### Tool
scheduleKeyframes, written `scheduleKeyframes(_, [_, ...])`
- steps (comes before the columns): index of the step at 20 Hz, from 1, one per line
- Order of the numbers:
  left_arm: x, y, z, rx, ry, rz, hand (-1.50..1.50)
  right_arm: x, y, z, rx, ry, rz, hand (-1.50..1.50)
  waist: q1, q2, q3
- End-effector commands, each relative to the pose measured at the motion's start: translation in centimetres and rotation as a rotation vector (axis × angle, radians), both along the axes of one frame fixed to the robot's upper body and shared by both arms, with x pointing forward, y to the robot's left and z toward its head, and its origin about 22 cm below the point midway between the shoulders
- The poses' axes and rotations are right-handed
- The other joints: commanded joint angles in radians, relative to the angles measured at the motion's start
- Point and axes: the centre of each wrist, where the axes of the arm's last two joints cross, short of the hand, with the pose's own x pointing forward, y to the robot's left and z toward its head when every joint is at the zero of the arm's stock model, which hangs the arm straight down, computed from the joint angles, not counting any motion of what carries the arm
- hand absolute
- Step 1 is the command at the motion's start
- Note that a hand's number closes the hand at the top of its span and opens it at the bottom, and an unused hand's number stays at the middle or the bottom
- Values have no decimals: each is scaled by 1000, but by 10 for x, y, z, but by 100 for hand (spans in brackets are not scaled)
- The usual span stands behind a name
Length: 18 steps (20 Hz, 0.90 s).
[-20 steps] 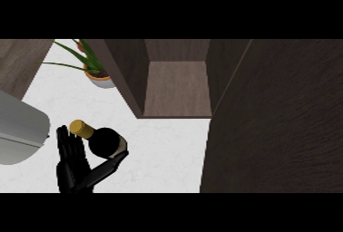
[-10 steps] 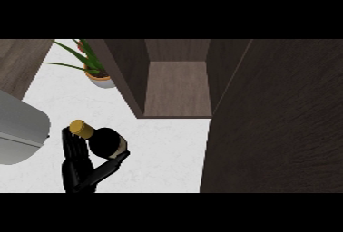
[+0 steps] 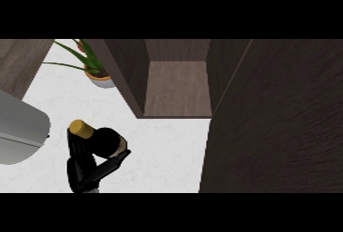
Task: Pick up the wine, place it into the cabinet and close the cabinet
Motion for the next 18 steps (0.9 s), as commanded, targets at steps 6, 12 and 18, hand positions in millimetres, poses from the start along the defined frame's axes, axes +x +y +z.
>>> scheduleKeyframes(6, [19, 0, -10, -60, -49, -18, -150, -31, -10, 3, 47, -31, 45, -150, -4, 0, 0])
scheduleKeyframes(12, [17, 7, -15, -11, -83, -129, 150, -31, -7, 5, 35, -29, 30, -150, -3, 0, 0])
scheduleKeyframes(18, [16, 30, -7, 56, -56, -315, 150, -28, -4, 6, 60, -32, 27, -150, -2, -3, 1])
